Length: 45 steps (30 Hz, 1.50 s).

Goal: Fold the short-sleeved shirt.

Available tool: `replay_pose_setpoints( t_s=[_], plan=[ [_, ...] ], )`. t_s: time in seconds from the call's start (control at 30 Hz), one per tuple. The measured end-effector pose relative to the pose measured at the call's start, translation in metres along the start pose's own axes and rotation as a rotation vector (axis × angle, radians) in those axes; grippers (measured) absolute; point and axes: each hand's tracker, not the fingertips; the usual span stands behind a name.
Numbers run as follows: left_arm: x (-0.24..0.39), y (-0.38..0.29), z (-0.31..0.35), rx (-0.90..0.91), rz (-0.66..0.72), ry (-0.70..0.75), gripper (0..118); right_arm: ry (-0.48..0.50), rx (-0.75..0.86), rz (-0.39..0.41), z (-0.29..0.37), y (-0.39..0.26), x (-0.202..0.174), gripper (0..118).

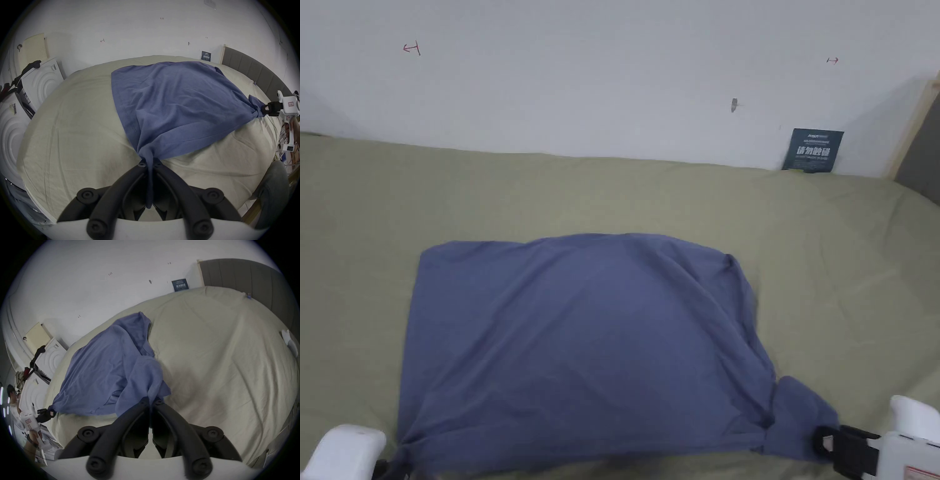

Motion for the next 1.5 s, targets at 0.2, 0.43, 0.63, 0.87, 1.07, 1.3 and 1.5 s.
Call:
replay_pose_setpoints(
  t_s=[0.2, 0.43, 0.63, 0.87, 1.07, 1.3, 1.5],
  plan=[
    [0.000, 0.004, 0.031, 0.050, -0.053, -0.016, 0, 0.013, 0.025, 0.110, 0.043, 0.007, -0.013, 3],
    [-0.013, 0.012, 0.068, 0.099, -0.091, -0.038, 0, 0.037, 0.058, 0.193, 0.079, 0.022, -0.040, 3],
    [-0.038, 0.053, 0.056, 0.093, -0.052, -0.061, 0, 0.012, 0.044, 0.305, 0.056, 0.061, -0.064, 3],
    [-0.052, 0.105, 0.009, 0.050, -0.053, -0.041, 0, -0.019, 0.064, 0.379, -0.005, 0.114, -0.079, 3],
    [-0.054, 0.132, -0.035, -0.008, -0.053, 0.005, 0, -0.064, 0.016, 0.413, -0.064, 0.144, -0.078, 3],
    [-0.050, 0.128, -0.049, 0.019, 0.030, 0.087, 117, -0.041, 0.078, 0.390, -0.087, 0.140, -0.075, 74],
    [-0.067, 0.106, -0.001, 0.151, 0.200, 0.012, 0, 0.062, 0.113, 0.354, -0.040, 0.109, -0.078, 41]
  ],
)
